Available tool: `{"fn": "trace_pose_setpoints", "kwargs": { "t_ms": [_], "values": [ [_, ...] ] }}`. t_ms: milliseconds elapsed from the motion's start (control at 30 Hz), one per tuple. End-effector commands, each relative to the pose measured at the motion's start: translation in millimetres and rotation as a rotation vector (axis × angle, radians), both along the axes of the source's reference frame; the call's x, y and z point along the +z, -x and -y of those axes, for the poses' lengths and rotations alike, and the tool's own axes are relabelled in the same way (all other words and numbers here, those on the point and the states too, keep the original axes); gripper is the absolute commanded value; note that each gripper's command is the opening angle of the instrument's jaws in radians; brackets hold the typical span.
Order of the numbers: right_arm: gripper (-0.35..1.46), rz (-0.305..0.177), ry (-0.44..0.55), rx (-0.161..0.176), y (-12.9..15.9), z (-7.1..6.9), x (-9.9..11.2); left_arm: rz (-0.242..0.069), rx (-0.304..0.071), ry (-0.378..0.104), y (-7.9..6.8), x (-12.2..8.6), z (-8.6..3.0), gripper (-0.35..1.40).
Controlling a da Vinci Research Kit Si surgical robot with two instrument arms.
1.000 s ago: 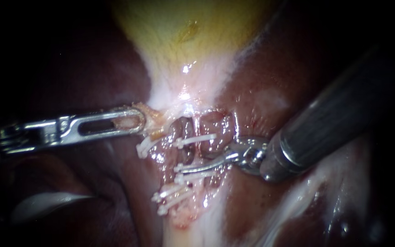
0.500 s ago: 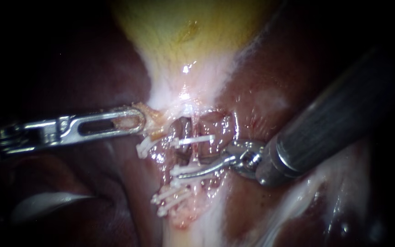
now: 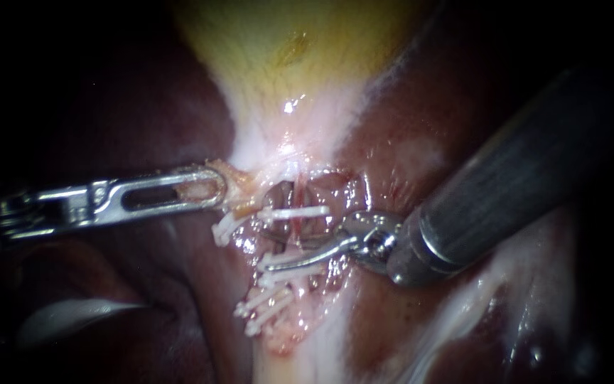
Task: Go to the cutting position right tube
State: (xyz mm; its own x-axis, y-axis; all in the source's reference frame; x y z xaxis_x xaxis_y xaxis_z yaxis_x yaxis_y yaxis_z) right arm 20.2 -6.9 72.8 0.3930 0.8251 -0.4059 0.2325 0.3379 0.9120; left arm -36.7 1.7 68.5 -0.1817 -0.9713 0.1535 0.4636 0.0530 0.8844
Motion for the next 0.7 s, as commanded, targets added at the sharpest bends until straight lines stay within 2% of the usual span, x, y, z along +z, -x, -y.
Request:
{"fn": "trace_pose_setpoints", "kwargs": {
  "t_ms": [33, 400, 700],
  "values": [
    [1.45, -0.005, -0.002, 0.003, -0.2, 0.0, 0.0, -0.003, 0.001, -0.001, 0.0, 0.1, 0.1, -0.35],
    [1.45, -0.022, -0.009, 0.020, -1.2, 0.0, 0.2, -0.003, 0.001, -0.001, 0.1, 0.1, 0.1, -0.35],
    [1.45, -0.033, -0.012, 0.016, -1.4, 0.4, -0.5, -0.003, 0.001, -0.001, 0.0, 0.1, 0.1, -0.35]
  ]
}}
